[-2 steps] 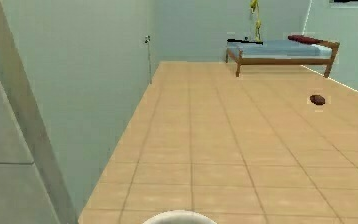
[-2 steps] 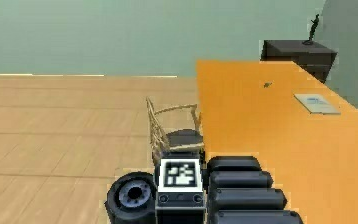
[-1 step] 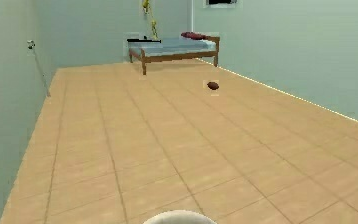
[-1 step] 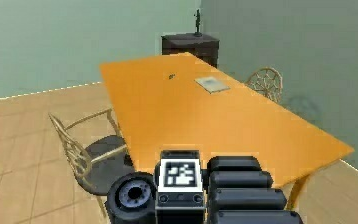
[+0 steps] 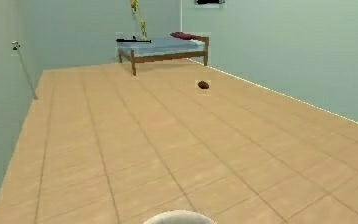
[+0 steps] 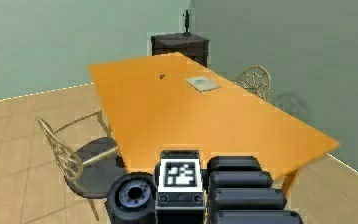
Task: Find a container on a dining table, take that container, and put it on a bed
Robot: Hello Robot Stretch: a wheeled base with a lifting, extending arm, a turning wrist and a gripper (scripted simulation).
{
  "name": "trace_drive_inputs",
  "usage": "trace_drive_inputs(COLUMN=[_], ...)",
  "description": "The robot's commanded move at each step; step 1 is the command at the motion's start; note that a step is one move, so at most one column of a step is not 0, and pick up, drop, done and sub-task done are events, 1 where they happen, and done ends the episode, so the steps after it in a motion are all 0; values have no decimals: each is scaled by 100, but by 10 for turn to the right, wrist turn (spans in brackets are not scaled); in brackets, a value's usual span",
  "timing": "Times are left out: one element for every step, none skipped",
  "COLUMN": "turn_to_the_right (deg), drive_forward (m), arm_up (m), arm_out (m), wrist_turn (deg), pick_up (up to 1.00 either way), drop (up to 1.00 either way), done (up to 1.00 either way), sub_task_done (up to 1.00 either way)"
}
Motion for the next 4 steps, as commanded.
trace_drive_inputs(turn_to_the_right=[-450, -450, -120, 0], drive_forward=[0, 0, 0, 15], arm_up=[0, 0, 0, 0], arm_out=[0, 0, 0, 0], wrist_turn=[0, 0, 0, 0], pick_up=[0, 0, 0, 0], drop=[0, 0, 0, 0], done=[0, 0, 0, 0], sub_task_done=[0, 0, 0, 0])
